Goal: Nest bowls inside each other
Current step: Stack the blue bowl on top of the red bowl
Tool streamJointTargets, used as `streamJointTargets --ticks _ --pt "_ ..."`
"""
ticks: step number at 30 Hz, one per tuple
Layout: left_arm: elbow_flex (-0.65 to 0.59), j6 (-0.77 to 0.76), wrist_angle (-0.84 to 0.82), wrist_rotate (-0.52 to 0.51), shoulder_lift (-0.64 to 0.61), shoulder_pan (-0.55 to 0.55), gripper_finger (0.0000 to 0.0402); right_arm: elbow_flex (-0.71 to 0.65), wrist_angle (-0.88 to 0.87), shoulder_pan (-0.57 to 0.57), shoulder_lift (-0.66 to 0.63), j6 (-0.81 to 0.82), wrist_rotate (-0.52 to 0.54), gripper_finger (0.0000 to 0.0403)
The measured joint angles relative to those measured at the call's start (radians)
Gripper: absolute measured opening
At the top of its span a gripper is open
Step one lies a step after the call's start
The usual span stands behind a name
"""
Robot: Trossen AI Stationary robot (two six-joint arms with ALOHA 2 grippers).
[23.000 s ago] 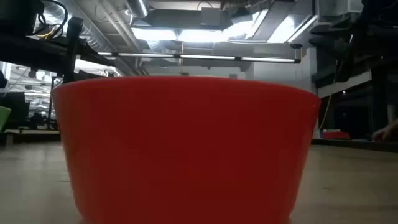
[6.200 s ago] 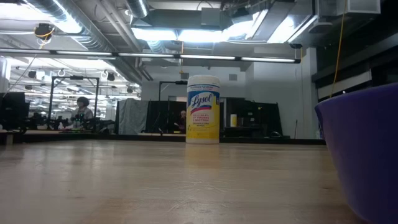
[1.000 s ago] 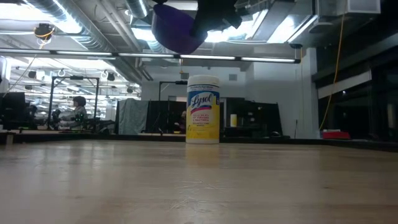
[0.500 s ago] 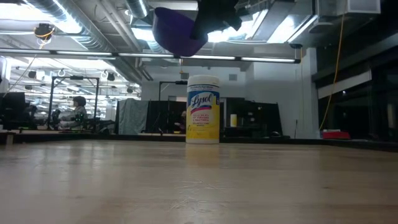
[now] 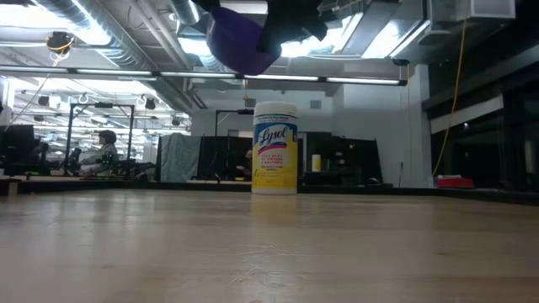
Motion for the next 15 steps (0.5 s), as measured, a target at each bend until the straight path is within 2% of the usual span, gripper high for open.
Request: streamJointTargets --ticks 15 --pt "0.000 0.007 0.052 0.038 0.001 -0.008 0.0065 0.000 -0.003 0.000 0.000 -0.015 0.014 0.0001"
